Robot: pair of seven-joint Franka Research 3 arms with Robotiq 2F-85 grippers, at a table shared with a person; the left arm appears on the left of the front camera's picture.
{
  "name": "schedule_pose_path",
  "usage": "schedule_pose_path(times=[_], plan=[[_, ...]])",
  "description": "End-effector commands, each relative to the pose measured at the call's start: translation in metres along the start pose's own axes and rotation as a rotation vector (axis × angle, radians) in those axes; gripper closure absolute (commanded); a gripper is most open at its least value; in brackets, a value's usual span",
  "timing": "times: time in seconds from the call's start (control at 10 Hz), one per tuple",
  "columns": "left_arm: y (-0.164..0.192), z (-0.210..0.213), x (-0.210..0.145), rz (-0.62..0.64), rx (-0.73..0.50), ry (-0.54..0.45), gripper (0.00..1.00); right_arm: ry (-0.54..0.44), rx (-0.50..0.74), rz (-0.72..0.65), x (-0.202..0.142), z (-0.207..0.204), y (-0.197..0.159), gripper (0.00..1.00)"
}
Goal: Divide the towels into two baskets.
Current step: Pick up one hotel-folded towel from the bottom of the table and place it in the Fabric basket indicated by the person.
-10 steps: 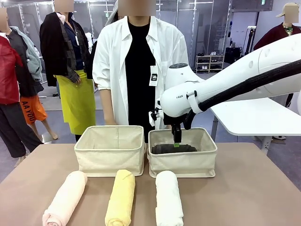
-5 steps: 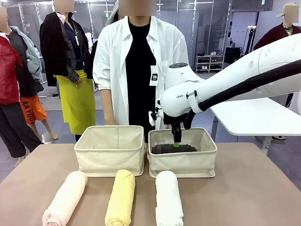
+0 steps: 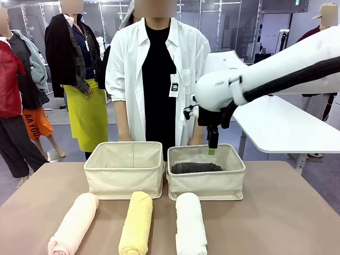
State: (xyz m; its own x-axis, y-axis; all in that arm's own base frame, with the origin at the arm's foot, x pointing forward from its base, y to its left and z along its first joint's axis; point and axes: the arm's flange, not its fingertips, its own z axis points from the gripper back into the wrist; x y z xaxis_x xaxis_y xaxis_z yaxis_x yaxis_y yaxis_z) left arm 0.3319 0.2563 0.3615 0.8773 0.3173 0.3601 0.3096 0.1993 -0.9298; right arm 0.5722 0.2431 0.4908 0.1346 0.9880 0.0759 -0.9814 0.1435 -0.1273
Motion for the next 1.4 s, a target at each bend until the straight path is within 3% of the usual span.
schedule_pose_path(times=[0.0, 0.2, 0.5, 0.7, 1.0, 1.2, 1.3], plan=[[-0.001, 0.002, 0.000, -0.002, 0.000, -0.002, 0.00, -0.170, 0.142, -0.097, -0.053, 0.009, 0.037, 0.00], [-0.001, 0.002, 0.000, -0.002, 0.000, -0.002, 0.00, -0.266, 0.251, -0.324, -0.111, 0.011, 0.066, 0.00], [-0.001, 0.002, 0.000, -0.002, 0.000, -0.002, 0.00, -0.571, 0.447, -0.653, -0.186, -0.020, 0.088, 0.00], [-0.001, 0.002, 0.000, -0.002, 0.000, -0.002, 0.00, -0.715, 0.594, -0.775, -0.240, -0.035, 0.103, 0.00], [-0.001, 0.002, 0.000, -0.002, 0.000, -0.002, 0.00, -1.005, 0.769, -0.973, -0.352, -0.077, 0.130, 0.00], [-0.001, 0.002, 0.000, -0.002, 0.000, -0.002, 0.00, -1.075, 0.906, -0.982, -0.410, -0.099, 0.156, 0.00], [-0.001, 0.002, 0.000, -0.002, 0.000, -0.002, 0.00, -1.107, 0.915, -1.015, -0.433, -0.105, 0.166, 0.00]])
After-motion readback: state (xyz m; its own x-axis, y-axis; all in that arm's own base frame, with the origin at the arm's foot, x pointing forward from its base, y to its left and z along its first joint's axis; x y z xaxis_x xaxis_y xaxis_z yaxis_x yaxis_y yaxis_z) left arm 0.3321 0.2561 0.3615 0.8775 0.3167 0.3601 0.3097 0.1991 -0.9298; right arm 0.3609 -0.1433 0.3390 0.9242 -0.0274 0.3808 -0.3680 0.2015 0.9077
